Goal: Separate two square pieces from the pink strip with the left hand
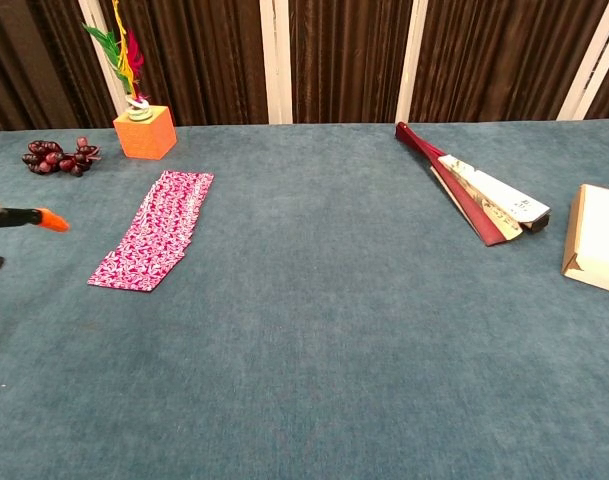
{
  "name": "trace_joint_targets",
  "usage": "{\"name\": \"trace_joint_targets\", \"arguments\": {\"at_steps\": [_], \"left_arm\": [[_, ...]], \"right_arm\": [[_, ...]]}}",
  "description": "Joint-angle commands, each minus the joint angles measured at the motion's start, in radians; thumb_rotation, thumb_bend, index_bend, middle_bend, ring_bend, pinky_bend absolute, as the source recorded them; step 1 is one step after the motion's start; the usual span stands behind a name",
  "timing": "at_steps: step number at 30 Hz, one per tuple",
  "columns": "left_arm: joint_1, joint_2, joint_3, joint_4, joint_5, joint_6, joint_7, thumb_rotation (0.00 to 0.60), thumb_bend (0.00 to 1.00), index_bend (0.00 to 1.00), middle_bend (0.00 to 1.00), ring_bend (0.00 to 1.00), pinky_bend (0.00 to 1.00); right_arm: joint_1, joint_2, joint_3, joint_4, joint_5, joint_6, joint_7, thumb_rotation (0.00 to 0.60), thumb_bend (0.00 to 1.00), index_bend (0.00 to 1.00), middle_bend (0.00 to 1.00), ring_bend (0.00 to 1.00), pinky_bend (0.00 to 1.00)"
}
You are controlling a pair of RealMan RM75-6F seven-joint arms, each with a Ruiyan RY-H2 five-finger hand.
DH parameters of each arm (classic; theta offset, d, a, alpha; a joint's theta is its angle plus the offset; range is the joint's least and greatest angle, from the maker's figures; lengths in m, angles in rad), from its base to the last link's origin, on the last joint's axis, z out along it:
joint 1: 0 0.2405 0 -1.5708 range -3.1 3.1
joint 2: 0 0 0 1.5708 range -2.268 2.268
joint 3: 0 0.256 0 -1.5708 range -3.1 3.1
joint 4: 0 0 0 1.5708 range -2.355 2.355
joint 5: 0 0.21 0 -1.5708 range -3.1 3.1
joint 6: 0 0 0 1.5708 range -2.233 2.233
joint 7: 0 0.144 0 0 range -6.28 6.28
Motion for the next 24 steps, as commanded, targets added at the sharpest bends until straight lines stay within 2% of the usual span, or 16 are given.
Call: {"name": "trace_joint_targets", "arguments": {"at_steps": [1, 5, 15, 24], "left_arm": [[-0.111, -0.076, 0.012, 0.013, -0.172, -0.004, 0.127, 0.6, 0.92, 0.07, 0.93, 0.82, 0.88], [-0.158, -0.102, 0.029, 0.005, -0.24, 0.015, 0.17, 0.6, 0.92, 0.08, 0.93, 0.82, 0.88], [-0.222, -0.121, 0.076, -0.032, -0.32, 0.074, 0.212, 0.6, 0.93, 0.1, 0.93, 0.83, 0.88], [-0.27, -0.16, 0.104, -0.018, -0.398, 0.131, 0.252, 0.6, 0.93, 0.1, 0.93, 0.83, 0.88]], "right_arm": [[0.0, 0.0, 0.0, 0.0, -0.002, 0.002, 0.0, 0.6, 0.22, 0.01, 0.0, 0.12, 0.15], [-0.001, -0.001, -0.001, 0.001, -0.009, 0.008, 0.0, 0.6, 0.22, 0.01, 0.0, 0.12, 0.15], [-0.003, 0.002, 0.001, 0.0, -0.011, 0.014, 0.01, 0.6, 0.22, 0.01, 0.0, 0.12, 0.15], [-0.004, 0.003, 0.0, 0.001, -0.013, 0.015, 0.015, 0.6, 0.22, 0.01, 0.0, 0.12, 0.15]]}}
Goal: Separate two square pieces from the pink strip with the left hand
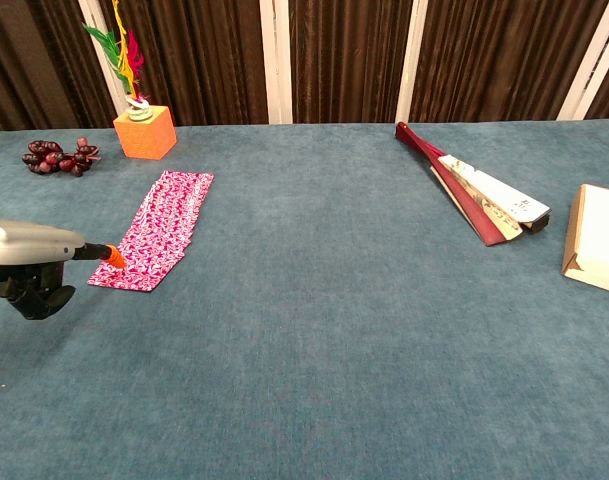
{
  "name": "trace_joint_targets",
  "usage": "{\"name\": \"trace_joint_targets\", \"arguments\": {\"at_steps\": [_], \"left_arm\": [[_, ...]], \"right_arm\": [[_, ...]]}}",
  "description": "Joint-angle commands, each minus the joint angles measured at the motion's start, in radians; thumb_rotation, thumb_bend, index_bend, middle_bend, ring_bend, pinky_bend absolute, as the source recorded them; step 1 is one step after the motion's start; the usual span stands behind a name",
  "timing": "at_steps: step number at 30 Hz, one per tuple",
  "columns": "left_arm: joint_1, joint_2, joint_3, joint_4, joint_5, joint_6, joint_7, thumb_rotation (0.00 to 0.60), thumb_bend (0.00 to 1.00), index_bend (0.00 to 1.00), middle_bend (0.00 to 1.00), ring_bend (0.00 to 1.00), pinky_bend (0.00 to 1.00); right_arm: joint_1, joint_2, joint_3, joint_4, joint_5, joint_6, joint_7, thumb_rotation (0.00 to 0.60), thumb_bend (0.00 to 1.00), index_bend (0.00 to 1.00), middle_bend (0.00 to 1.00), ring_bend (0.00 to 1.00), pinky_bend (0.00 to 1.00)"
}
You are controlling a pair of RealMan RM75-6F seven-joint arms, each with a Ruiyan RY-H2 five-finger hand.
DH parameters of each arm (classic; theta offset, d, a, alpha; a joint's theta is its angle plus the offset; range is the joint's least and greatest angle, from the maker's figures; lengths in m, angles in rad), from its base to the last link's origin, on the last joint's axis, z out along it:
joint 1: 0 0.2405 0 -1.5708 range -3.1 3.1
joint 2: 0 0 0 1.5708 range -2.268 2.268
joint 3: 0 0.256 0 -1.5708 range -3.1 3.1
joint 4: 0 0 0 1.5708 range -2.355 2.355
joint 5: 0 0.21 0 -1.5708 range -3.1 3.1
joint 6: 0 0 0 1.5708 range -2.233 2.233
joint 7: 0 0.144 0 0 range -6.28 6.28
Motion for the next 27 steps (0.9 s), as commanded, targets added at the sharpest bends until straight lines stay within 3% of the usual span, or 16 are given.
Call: {"name": "trace_joint_targets", "arguments": {"at_steps": [1, 12, 27], "left_arm": [[-0.013, -0.011, 0.008, 0.006, -0.017, 0.008, 0.006, 0.6, 0.93, 0.1, 0.93, 0.83, 0.88], [-0.052, -0.019, 0.049, 0.004, -0.092, 0.002, 0.025, 0.6, 0.93, 0.11, 0.93, 0.83, 0.88], [-0.044, -0.02, 0.116, -0.039, -0.062, 0.042, 0.018, 0.6, 0.93, 0.11, 0.93, 0.83, 0.88]], "right_arm": [[0.0, 0.0, 0.0, 0.0, 0.0, 0.0, 0.001, 0.6, 0.22, 0.01, 0.0, 0.12, 0.15], [-0.004, 0.004, 0.003, -0.001, 0.001, 0.008, 0.01, 0.6, 0.22, 0.01, 0.0, 0.12, 0.15], [-0.006, 0.005, 0.006, 0.0, 0.003, 0.012, 0.021, 0.6, 0.22, 0.01, 0.0, 0.12, 0.15]]}}
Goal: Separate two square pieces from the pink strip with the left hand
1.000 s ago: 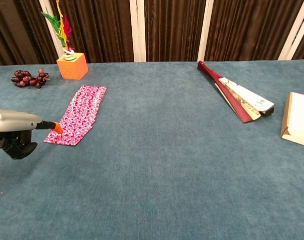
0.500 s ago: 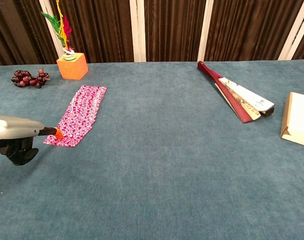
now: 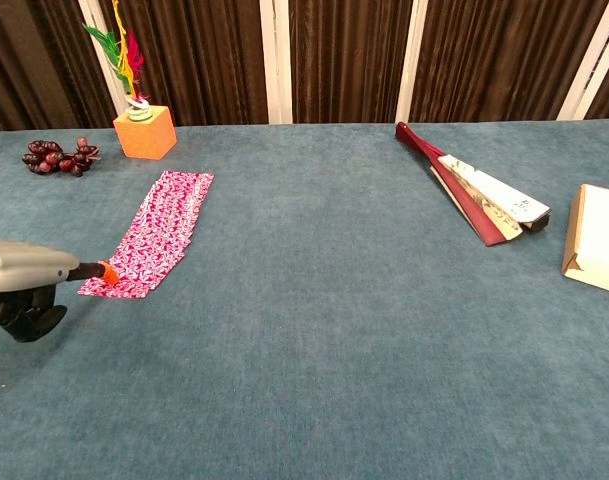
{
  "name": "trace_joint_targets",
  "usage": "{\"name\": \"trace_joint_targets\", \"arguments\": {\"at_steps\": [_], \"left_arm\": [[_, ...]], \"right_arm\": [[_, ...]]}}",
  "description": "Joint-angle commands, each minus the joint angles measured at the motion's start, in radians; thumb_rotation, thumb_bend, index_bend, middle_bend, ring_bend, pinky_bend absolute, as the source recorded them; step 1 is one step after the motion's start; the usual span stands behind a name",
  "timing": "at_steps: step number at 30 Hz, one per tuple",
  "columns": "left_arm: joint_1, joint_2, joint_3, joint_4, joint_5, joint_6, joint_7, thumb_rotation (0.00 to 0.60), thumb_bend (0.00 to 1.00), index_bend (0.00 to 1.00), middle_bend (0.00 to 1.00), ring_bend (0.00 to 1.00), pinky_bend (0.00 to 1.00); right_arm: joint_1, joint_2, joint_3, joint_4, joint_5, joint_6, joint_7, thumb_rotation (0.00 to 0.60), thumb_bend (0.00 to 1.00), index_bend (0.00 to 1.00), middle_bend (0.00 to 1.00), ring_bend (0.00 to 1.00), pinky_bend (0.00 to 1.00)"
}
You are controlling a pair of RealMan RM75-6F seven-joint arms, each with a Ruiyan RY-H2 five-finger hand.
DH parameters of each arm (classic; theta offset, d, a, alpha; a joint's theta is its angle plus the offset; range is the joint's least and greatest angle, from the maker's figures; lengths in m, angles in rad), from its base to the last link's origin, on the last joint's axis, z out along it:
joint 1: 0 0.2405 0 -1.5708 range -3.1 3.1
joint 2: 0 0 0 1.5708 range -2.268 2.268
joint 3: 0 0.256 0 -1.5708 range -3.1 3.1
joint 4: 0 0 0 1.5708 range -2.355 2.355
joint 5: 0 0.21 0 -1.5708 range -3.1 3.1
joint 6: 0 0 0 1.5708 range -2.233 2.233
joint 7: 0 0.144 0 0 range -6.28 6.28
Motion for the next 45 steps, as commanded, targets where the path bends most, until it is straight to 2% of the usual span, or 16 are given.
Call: {"name": "trace_joint_targets", "arguments": {"at_steps": [1, 17, 22, 24, 32, 36, 41, 45], "left_arm": [[0.008, 0.003, 0.016, -0.014, 0.016, 0.007, -0.004, 0.6, 0.93, 0.11, 0.93, 0.83, 0.88], [0.088, 0.019, 0.135, -0.168, 0.17, 0.182, 0.04, 0.6, 0.93, 0.12, 0.93, 0.83, 0.88], [0.113, 0.022, 0.151, -0.193, 0.201, 0.22, 0.051, 0.6, 0.93, 0.11, 0.93, 0.83, 0.88], [0.118, 0.023, 0.146, -0.19, 0.215, 0.22, 0.045, 0.6, 0.93, 0.1, 0.93, 0.83, 0.88], [0.147, 0.064, 0.105, -0.196, 0.395, 0.237, -0.052, 0.6, 0.93, 0.05, 0.93, 0.83, 0.88], [0.15, 0.097, 0.078, -0.22, 0.434, 0.25, -0.075, 0.6, 0.93, 0.03, 0.93, 0.83, 0.88], [0.146, 0.151, 0.037, -0.253, 0.419, 0.256, -0.085, 0.6, 0.93, 0.03, 0.93, 0.83, 0.88], [0.118, 0.151, -0.009, -0.206, 0.311, 0.212, -0.071, 0.6, 0.93, 0.03, 0.93, 0.83, 0.88]], "right_arm": [[0.0, 0.001, 0.0, 0.0, 0.001, -0.001, 0.003, 0.6, 0.22, 0.01, 0.0, 0.12, 0.15], [0.0, 0.003, 0.002, 0.002, 0.0, -0.001, 0.019, 0.6, 0.22, 0.01, 0.0, 0.12, 0.15], [0.001, 0.003, 0.001, 0.003, 0.001, -0.004, 0.021, 0.6, 0.22, 0.01, 0.0, 0.12, 0.15], [0.002, 0.002, 0.001, 0.002, 0.001, -0.006, 0.018, 0.6, 0.22, 0.01, 0.0, 0.12, 0.15], [0.004, -0.002, 0.003, 0.005, 0.013, -0.017, 0.009, 0.6, 0.22, 0.01, 0.0, 0.12, 0.15], [0.005, -0.003, 0.003, 0.004, 0.012, -0.017, 0.007, 0.6, 0.22, 0.01, 0.0, 0.12, 0.15], [0.004, -0.004, 0.003, 0.003, 0.017, -0.017, 0.001, 0.6, 0.22, 0.01, 0.0, 0.12, 0.15], [0.004, -0.004, 0.005, 0.003, 0.021, -0.018, 0.004, 0.6, 0.22, 0.01, 0.0, 0.12, 0.15]]}}
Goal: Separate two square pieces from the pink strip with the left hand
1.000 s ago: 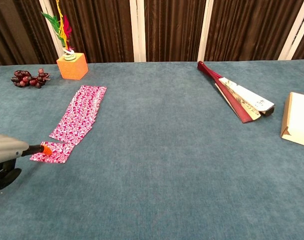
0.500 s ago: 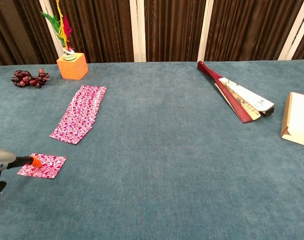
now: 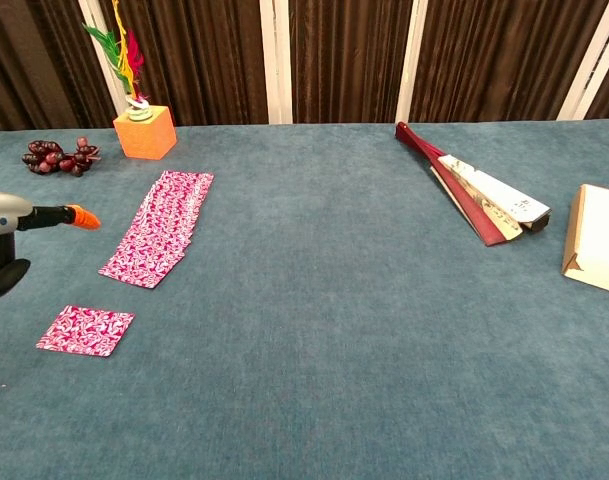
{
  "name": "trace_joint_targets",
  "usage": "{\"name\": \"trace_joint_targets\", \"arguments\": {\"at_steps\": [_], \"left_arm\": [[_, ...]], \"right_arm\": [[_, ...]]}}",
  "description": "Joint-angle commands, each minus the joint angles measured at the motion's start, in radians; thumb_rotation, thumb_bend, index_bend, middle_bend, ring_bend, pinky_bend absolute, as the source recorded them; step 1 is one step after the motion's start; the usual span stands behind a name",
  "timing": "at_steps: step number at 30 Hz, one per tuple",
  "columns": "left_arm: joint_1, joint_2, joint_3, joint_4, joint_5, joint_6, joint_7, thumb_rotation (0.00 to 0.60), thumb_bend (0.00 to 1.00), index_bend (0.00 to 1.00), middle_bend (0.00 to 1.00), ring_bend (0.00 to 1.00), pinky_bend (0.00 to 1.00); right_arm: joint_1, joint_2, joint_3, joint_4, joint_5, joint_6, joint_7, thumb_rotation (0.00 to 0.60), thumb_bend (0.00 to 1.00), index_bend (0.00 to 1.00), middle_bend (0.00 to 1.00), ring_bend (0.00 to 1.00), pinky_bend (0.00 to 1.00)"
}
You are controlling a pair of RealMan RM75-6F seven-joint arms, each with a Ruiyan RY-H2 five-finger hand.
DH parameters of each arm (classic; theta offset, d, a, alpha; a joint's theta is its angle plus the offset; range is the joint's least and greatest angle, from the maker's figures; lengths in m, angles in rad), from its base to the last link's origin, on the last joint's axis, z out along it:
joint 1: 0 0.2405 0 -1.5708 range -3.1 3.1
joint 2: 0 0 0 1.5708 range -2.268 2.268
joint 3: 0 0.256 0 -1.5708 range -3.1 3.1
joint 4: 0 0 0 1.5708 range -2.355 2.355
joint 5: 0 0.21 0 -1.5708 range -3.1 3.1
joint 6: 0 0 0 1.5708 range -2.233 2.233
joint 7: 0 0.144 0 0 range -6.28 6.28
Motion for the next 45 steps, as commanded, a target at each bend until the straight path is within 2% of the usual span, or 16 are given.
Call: {"name": "trace_joint_targets", "arguments": {"at_steps": [1, 5, 10, 20, 33, 45], "left_arm": [[-0.036, -0.006, -0.049, 0.058, -0.117, -0.052, 0.02, 0.6, 0.93, 0.03, 0.93, 0.83, 0.88], [-0.085, -0.044, -0.095, 0.148, -0.227, -0.143, 0.029, 0.6, 0.93, 0.03, 0.93, 0.83, 0.88], [-0.143, -0.104, -0.111, 0.235, -0.31, -0.227, 0.068, 0.6, 0.93, 0.02, 0.93, 0.83, 0.88], [-0.201, -0.173, -0.116, 0.283, -0.399, -0.238, 0.12, 0.6, 0.93, 0.02, 0.93, 0.83, 0.88], [-0.233, -0.233, -0.082, 0.325, -0.464, -0.215, 0.167, 0.6, 0.93, 0.04, 0.93, 0.83, 0.88], [-0.226, -0.228, -0.05, 0.317, -0.492, -0.194, 0.181, 0.6, 0.93, 0.05, 0.93, 0.83, 0.88]], "right_arm": [[0.0, 0.0, 0.001, -0.001, 0.0, 0.002, 0.002, 0.6, 0.22, 0.01, 0.0, 0.12, 0.15], [0.001, -0.002, 0.002, 0.0, 0.002, 0.0, -0.003, 0.6, 0.22, 0.01, 0.0, 0.12, 0.15], [0.004, -0.006, 0.001, 0.002, 0.004, -0.006, -0.011, 0.6, 0.22, 0.01, 0.0, 0.12, 0.15], [0.006, -0.008, 0.002, 0.006, 0.007, -0.01, -0.012, 0.6, 0.22, 0.01, 0.0, 0.12, 0.15], [0.001, -0.003, 0.003, 0.006, 0.005, 0.0, 0.004, 0.6, 0.22, 0.01, 0.0, 0.12, 0.15], [-0.001, 0.0, 0.004, 0.003, 0.0, 0.007, 0.01, 0.6, 0.22, 0.01, 0.0, 0.12, 0.15]]}}
